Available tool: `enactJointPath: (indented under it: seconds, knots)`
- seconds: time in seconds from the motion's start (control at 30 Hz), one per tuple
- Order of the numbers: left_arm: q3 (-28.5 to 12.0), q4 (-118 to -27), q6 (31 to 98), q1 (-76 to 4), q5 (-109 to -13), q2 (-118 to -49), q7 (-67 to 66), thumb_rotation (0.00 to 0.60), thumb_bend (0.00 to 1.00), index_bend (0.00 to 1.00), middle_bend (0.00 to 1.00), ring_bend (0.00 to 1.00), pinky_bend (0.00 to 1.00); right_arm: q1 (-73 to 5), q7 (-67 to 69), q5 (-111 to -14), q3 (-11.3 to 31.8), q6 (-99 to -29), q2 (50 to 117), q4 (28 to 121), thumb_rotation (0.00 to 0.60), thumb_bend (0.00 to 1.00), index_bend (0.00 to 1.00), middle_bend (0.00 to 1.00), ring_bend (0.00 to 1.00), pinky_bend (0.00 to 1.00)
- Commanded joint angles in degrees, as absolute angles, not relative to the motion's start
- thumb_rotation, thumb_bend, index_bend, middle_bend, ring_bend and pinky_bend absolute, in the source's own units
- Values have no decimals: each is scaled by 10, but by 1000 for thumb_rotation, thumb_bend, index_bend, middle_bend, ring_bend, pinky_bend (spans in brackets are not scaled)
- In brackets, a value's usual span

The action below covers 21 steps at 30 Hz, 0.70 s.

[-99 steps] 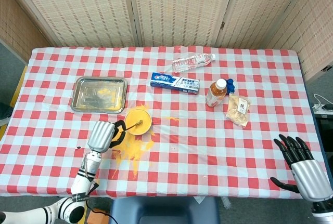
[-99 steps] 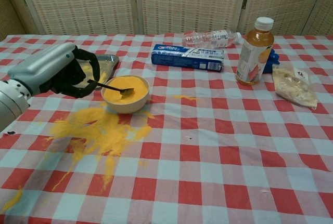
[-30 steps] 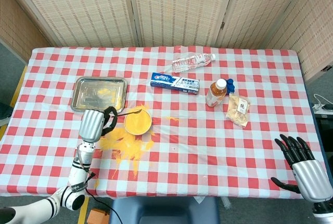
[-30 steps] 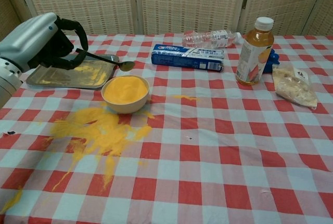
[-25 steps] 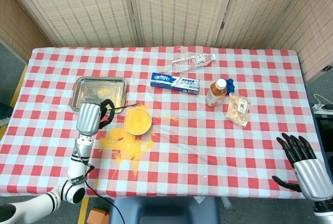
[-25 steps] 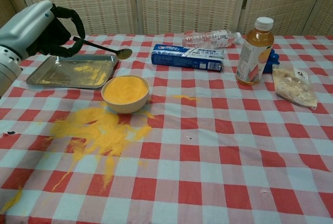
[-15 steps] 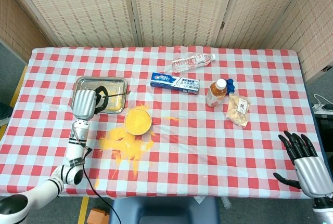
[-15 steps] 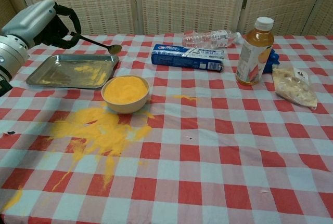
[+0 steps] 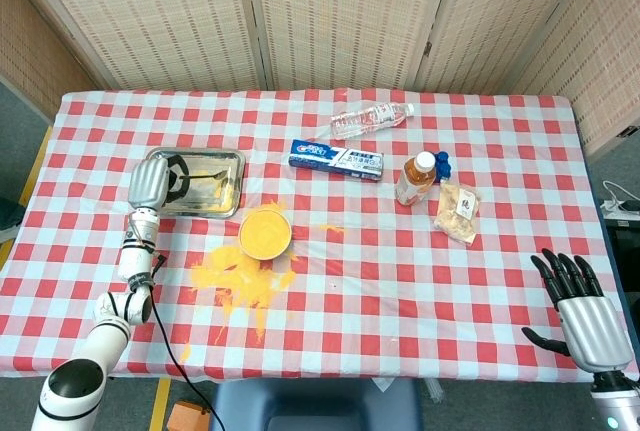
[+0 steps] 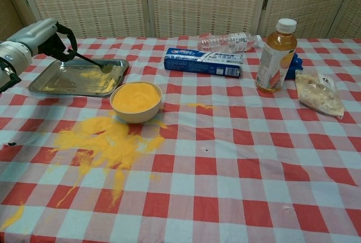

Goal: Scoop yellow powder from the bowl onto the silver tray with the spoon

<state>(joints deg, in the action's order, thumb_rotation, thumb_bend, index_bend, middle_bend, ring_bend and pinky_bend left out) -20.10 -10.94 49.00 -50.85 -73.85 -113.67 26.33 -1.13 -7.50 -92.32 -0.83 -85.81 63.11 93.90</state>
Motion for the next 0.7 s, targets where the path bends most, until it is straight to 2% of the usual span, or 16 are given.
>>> enactJointPath:
  seconds: [0.03,0.07,0.1,0.13,0.2,0.3,0.37,0.47,0.53,0.6,0.67,0.7]
  knots:
    - [-196,-97,456,-513,-732,-1137,273,600,577,497,1000,1000,1000,-14,-80,-921,-9,-852,634,940,528,0,0,0,0,0]
    - [-194,-95,445,-514,-732,-1136,271,600,563,404,1000,1000,1000,-15,-81,-921,-9,-850,634,941,529,0,0,0,0,0]
    - [-192,-93,431,-515,-731,-1133,266,600,541,239,1000,1000,1000,-15,-82,-921,-9,-849,634,942,528,0,0,0,0,0]
    - [-192,-93,425,-516,-729,-1131,265,600,523,119,1000,1000,1000,-15,-83,-921,-9,-849,635,942,529,0,0,0,0,0]
    - [-195,-95,428,-516,-725,-1128,265,600,498,12,1000,997,1000,-15,-84,-922,-10,-850,635,943,527,0,0,0,0,0]
    - [-194,-104,444,-511,-723,-1122,265,600,472,0,965,961,1000,-15,-82,-924,-11,-851,634,943,528,0,0,0,0,0]
    - [-192,-113,457,-506,-723,-1117,265,600,458,0,903,919,1000,-15,-79,-926,-12,-852,633,943,530,0,0,0,0,0]
    - [-180,-146,495,-489,-734,-1102,272,600,444,0,756,806,998,-13,-73,-931,-14,-857,629,944,528,0,0,0,0,0]
    - [-161,-195,549,-462,-755,-1081,288,600,442,0,584,617,877,-10,-68,-937,-15,-866,626,944,529,0,0,0,0,0]
    - [-134,-267,620,-422,-785,-1048,305,600,435,0,430,420,678,-7,-64,-940,-15,-874,624,943,529,0,0,0,0,0]
    - [-94,-383,716,-363,-828,-992,297,600,425,0,313,264,523,-3,-62,-939,-14,-882,621,944,528,0,0,0,0,0]
    - [-75,-440,757,-335,-846,-963,283,600,416,0,248,171,414,-2,-61,-938,-14,-884,620,945,528,0,0,0,0,0]
